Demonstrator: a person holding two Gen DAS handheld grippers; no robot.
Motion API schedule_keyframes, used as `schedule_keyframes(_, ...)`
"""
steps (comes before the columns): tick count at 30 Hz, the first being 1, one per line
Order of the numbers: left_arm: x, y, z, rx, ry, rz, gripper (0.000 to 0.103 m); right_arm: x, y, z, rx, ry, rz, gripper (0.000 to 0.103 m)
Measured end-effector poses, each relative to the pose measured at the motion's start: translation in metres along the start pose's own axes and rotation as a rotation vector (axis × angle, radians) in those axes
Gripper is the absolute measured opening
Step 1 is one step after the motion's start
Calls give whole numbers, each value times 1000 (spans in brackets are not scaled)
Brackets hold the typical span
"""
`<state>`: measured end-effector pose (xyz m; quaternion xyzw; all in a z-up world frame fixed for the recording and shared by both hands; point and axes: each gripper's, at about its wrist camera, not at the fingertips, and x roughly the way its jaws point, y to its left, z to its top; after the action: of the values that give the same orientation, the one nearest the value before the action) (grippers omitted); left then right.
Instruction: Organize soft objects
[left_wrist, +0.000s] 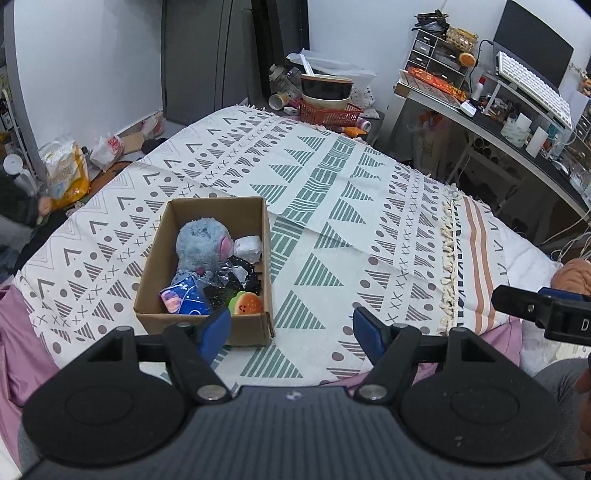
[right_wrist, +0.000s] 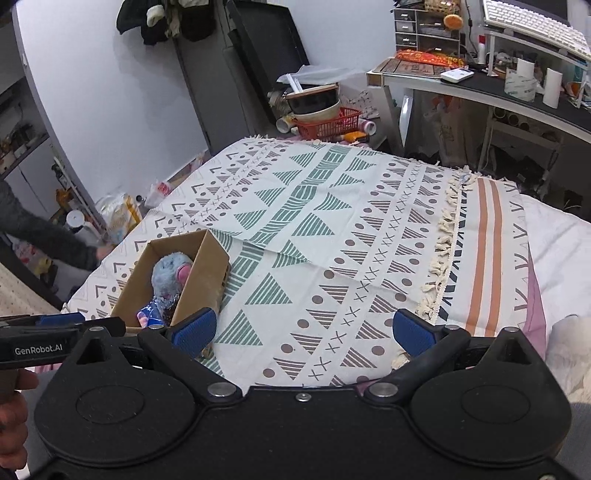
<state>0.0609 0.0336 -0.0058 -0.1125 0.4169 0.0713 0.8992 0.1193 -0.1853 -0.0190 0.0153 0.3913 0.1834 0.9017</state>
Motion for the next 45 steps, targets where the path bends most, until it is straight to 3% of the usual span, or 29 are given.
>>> schedule_keyframes(5,-7,2,-7,25,-46,-1,79,-4,3,-12,13,-24,-23,103)
schedule_keyframes(22,-14,0,-29,92,-96,-31,82,-17,11,-37,19,-112,-54,103)
schedule_keyframes(28,-13,2,-33,92,-85,-26,83,-13,10,-42,15,-98,-57,103)
schedule_keyframes(33,-11,3,-34,90,-66,-23,94,-9,9,-45,17,-83,-61,103)
schedule_keyframes(45,-9,4,-32,87,-57,-32,102,-11,8,-45,17,-87,-63,103)
